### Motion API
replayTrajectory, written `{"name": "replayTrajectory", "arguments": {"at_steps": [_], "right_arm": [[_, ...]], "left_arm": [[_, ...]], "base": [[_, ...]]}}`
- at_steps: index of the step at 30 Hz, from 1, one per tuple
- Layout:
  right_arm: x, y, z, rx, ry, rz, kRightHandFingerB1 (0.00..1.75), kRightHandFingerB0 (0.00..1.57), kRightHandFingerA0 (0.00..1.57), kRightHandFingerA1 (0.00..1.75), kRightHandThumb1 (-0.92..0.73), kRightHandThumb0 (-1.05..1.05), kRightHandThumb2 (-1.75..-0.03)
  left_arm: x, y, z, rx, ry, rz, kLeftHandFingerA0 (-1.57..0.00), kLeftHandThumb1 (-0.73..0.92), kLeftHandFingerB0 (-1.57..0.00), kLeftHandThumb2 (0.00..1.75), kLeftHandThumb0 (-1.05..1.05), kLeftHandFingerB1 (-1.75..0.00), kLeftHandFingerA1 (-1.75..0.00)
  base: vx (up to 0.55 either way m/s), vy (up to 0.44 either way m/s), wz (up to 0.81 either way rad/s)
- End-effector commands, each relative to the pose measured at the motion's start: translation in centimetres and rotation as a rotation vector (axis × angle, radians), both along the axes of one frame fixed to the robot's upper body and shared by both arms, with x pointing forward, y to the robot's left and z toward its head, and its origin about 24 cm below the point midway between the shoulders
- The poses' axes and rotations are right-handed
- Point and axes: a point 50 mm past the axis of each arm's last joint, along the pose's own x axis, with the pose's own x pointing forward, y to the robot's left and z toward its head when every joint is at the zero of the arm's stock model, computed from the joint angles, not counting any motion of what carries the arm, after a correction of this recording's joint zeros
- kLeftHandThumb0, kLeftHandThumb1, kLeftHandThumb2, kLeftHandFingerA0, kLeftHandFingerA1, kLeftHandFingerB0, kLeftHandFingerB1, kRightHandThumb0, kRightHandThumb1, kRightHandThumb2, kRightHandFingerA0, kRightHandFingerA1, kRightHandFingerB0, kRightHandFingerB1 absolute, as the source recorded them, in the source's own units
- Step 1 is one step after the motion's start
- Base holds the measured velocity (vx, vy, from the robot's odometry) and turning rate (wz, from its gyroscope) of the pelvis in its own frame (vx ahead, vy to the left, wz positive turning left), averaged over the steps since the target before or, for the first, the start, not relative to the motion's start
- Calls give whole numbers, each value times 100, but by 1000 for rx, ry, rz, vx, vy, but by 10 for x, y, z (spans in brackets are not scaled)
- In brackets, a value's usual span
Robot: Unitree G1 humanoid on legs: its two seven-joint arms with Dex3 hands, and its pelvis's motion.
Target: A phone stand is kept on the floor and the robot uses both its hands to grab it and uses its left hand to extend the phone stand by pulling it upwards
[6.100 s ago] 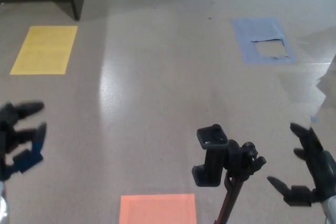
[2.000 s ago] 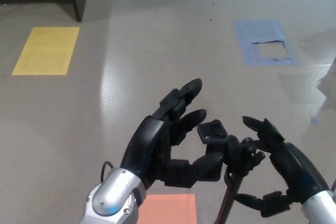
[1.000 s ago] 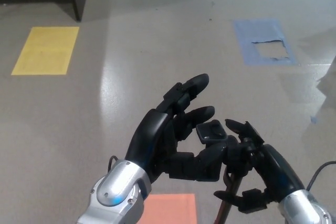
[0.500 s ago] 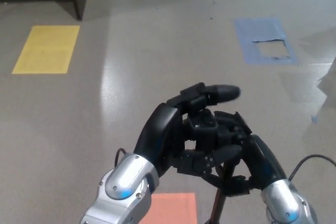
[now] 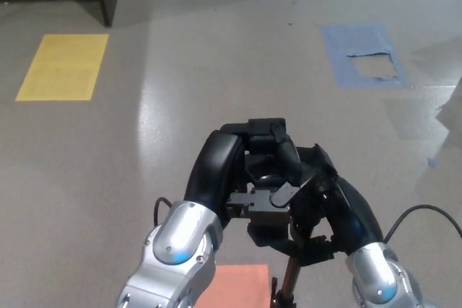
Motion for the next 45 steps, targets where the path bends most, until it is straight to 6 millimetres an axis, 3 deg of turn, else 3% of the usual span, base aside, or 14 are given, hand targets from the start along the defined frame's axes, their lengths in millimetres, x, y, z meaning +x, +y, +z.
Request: {"name": "replayTrajectory", "arguments": {"at_steps": [1,8,9,17,21,23,25,27,29,31,32,33,34,45], "right_arm": [[11,-10,15,-40,-124,-62,86,99,117,111,-43,-35,-69],[12,-10,11,-28,-88,-64,81,86,105,110,-42,-26,-70],[11,-10,11,52,-73,-70,82,86,105,111,-41,-22,-71],[7,-14,10,271,-33,-81,89,93,109,105,-65,-37,-76],[5,-12,4,293,2,-130,99,92,107,165,-71,-35,-82],[4,-13,2,291,9,-129,100,92,108,164,-76,-40,-74],[4,-14,2,289,13,-130,81,81,98,117,-80,-49,-70],[4,-14,2,274,18,-129,80,80,96,106,-81,-51,-70],[2,-15,1,271,6,-120,119,84,90,160,-79,-46,-70],[3,-16,2,262,-5,-118,140,84,93,166,-78,-46,-73],[2,-16,1,259,-8,-119,141,87,96,168,-79,-46,-71],[1,-16,-1,260,-7,-121,141,87,96,168,-79,-46,-71],[1,-16,-1,265,-8,-124,149,85,96,169,-78,-48,-73],[-1,-17,-4,258,2,-141,147,83,95,167,-80,-43,-71]], "left_arm": [[-3,-7,-2,-28,94,13,-157,30,-140,105,0,-149,-158],[-1,-8,2,-37,98,16,-157,34,-138,106,0,-150,-160],[-1,-9,4,-34,91,19,-139,30,-117,103,0,-175,-175],[2,-16,42,-204,-93,80,-144,16,-135,119,-1,-171,-175],[5,-21,68,-305,-154,66,-147,19,-132,123,-6,-175,-175],[6,-21,76,-321,-173,61,-146,20,-132,122,-6,-175,-175],[6,-23,92,-367,-217,37,-157,29,-139,111,-18,-159,-167],[6,-24,101,-381,-251,22,-157,24,-138,104,-19,-159,-168],[4,-24,109,-375,-286,23,-119,36,-103,96,-9,-175,-175],[3,-25,120,-394,-327,17,-108,42,-91,90,-5,-175,-175],[2,-26,124,-400,-341,13,-143,40,-118,93,-14,-151,-163],[1,-27,125,-399,-343,12,-143,40,-118,93,-14,-151,-163],[0,-28,130,-395,-363,0,-106,47,-87,85,-7,-175,-175],[-1,-37,173,-404,-488,-53,-102,55,-73,74,-6,-175,-175]], "base": [[0,0,0],[0,0,0],[0,0,0],[0,0,0],[0,0,0],[0,0,0],[0,0,0],[0,0,0],[0,0,0],[0,0,0],[0,0,0],[0,0,0],[0,0,0],[0,0,0]]}}
